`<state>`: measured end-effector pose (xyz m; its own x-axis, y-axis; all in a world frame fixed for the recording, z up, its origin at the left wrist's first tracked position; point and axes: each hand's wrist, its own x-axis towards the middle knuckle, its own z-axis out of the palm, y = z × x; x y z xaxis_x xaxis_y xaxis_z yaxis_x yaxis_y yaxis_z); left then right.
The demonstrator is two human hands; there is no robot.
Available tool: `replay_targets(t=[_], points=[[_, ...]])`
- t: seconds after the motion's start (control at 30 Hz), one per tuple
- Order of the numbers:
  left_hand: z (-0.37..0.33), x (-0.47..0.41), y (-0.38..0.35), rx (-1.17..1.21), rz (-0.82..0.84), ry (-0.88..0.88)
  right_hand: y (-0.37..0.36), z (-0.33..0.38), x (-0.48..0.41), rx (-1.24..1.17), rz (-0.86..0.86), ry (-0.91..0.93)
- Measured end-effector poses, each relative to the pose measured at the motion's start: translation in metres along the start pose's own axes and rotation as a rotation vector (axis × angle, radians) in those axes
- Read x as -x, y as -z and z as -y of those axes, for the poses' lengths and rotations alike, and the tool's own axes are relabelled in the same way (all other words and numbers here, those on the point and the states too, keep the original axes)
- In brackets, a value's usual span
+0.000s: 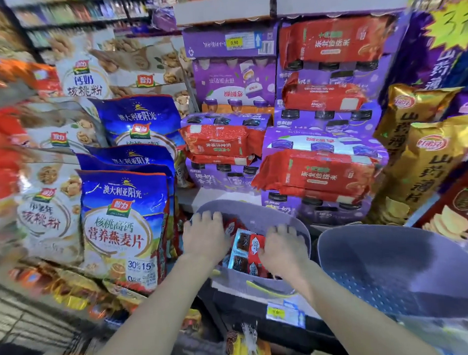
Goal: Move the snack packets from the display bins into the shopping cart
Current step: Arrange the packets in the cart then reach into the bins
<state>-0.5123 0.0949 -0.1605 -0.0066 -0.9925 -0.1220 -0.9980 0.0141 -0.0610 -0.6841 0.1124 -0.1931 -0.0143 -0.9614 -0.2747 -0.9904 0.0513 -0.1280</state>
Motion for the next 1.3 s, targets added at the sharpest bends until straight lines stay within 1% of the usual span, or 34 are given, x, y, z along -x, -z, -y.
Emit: replay_targets(t=[0.13,0.2,0.37,0.47,0.57,0.67,0.87,1.03,1.17,1.3], points=[[0.016,0.055,0.016,0.001,-0.078,0.078,0.012,0.012,0.03,0.087,-0.091,0.148],[0.028,0.085,0.018,-0.006,-0.091,0.15,0.015,0.021,0.046,0.073,-0.113,0.219],[0.063,0.159,0.014,0.021,-0.052,0.315,0.016,0.054,0.09,0.07,-0.164,0.38],[0.088,0.203,0.003,0.017,-0.06,0.399,0.012,0.078,0.113,0.069,-0.185,0.473],[0.12,0.243,-0.011,0.048,-0.059,0.507,0.001,0.11,0.134,0.066,-0.193,0.554],[0.157,0.286,-0.029,0.093,-0.037,0.623,-0.018,0.148,0.157,0.121,-0.187,0.639],[0.231,0.387,-0.074,0.213,0.039,0.852,-0.071,0.235,0.212,0.198,-0.086,0.799],[0.262,0.452,-0.118,0.287,0.135,0.999,-0.128,0.279,0.253,0.253,0.037,0.912],[0.274,0.475,-0.153,0.357,0.203,1.062,-0.166,0.302,0.267,0.324,0.145,0.994],[0.283,0.469,-0.185,0.501,0.245,1.181,-0.201,0.33,0.258,0.382,0.231,1.068]])
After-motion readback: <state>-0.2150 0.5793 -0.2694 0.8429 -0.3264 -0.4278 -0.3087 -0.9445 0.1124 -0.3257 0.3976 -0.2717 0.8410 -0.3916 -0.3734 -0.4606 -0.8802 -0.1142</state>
